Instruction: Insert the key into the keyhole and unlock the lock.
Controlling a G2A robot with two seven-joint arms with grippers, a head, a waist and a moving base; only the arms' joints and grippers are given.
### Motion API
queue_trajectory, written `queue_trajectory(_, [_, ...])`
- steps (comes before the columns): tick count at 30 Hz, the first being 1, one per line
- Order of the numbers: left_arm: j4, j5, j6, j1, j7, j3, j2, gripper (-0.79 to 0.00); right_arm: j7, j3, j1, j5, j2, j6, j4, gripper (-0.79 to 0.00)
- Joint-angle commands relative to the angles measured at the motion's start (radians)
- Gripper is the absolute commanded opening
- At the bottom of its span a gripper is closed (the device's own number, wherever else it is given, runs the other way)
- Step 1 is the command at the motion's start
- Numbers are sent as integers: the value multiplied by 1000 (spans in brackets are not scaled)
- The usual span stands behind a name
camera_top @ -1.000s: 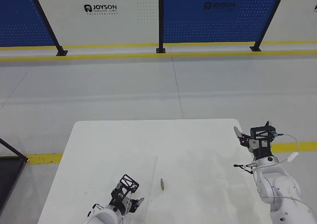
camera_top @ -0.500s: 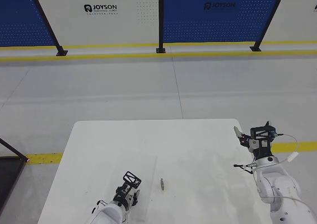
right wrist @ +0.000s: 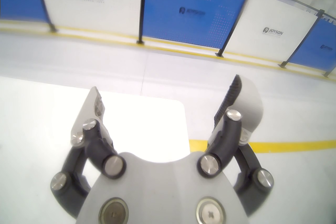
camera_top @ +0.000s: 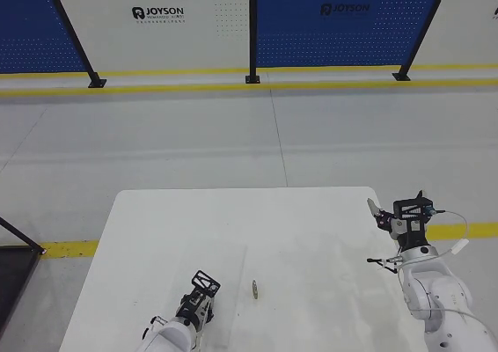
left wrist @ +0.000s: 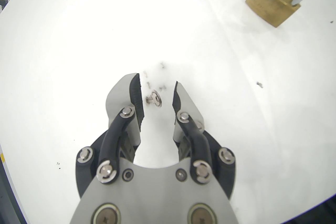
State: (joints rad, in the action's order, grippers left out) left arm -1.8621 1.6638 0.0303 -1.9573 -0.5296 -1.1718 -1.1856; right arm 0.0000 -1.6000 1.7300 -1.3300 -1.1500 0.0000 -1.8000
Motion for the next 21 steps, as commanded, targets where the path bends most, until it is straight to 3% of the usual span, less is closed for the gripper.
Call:
queue_trajectory(1, [-1,1,0,-2,4,1,0,-523,0,0,0,0,0,0,0,0])
queue_trajectory(21, [1,-1,3,-13,12,-13,2,-610,0,0,0,0,0,0,0,0])
